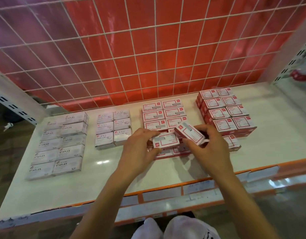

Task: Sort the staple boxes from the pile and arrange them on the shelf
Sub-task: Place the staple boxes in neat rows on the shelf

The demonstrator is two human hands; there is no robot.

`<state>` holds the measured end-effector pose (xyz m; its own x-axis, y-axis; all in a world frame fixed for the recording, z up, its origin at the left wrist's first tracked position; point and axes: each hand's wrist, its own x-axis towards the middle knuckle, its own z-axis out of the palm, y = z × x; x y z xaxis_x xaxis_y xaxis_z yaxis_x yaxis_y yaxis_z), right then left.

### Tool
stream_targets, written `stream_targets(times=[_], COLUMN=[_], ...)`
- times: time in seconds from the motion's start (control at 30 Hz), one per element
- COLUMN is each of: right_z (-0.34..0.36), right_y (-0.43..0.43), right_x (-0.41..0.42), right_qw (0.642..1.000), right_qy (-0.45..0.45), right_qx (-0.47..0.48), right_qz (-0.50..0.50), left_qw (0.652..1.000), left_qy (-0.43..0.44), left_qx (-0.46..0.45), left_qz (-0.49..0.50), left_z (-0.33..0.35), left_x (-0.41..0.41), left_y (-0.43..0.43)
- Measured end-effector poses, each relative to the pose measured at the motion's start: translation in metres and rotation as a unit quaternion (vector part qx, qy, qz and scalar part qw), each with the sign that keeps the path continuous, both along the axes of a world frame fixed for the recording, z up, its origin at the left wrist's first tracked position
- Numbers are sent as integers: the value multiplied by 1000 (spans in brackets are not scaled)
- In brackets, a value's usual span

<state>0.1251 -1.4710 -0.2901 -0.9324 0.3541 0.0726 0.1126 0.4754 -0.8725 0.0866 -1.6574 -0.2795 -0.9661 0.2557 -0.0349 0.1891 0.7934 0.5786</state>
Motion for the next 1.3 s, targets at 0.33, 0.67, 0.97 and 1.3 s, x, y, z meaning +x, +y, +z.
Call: stream_targets(times=[0.33, 0.67, 0.97, 1.3], right_z=[-3, 14, 16, 0], right_y=[-25, 6, 9, 34], right_x=[-2, -9, -12, -9], right_qw=[996, 927, 897, 936], right_qy=[-30, 46, 5, -57], right_qx=[52, 243, 290, 280], right_qz=[62, 280, 334, 206], left_qw=[1000, 991, 988, 995], left_qy=[-2, -54, -51, -49], left_qx=[10, -18, -19, -28], left_qz=[-13, -122, -142, -84], left_z=[3, 7, 9, 7], left_x=[-4, -16, -11, -13], left_y=[10, -12, -11, -28])
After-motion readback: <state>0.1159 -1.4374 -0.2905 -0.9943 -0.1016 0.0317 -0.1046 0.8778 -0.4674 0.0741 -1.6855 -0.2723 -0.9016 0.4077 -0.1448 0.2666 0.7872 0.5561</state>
